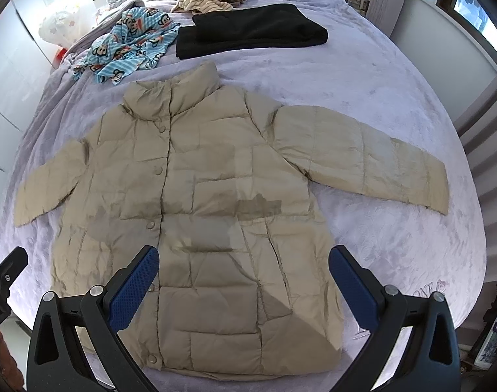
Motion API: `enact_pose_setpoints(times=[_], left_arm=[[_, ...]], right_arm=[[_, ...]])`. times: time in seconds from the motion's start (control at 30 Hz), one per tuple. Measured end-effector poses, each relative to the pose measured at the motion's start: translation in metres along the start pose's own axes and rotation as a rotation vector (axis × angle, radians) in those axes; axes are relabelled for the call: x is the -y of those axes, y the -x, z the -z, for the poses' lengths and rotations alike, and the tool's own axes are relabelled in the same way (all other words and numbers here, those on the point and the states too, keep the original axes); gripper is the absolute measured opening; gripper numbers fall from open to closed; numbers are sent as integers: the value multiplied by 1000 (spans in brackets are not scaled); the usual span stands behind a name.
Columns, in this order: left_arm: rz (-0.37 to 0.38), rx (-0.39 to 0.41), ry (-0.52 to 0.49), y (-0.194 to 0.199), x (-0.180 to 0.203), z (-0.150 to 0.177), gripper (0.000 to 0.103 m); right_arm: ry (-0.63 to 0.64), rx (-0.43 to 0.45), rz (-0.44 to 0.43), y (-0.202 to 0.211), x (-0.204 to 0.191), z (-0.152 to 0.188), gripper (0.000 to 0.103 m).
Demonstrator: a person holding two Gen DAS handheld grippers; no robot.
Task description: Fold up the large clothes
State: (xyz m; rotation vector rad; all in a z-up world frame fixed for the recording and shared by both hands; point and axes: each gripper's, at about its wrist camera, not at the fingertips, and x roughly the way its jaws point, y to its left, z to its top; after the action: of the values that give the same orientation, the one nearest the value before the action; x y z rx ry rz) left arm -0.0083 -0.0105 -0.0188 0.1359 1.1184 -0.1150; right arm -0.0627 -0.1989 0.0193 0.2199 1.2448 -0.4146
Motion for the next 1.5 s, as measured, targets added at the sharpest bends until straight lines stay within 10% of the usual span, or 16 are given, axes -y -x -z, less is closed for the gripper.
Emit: enact_pose_setpoints(times=[1.5], left_arm=[[-8, -33, -12, -15, -4, -9, 103]], right_arm=[[-40, -47, -21, -15, 3, -11, 103]])
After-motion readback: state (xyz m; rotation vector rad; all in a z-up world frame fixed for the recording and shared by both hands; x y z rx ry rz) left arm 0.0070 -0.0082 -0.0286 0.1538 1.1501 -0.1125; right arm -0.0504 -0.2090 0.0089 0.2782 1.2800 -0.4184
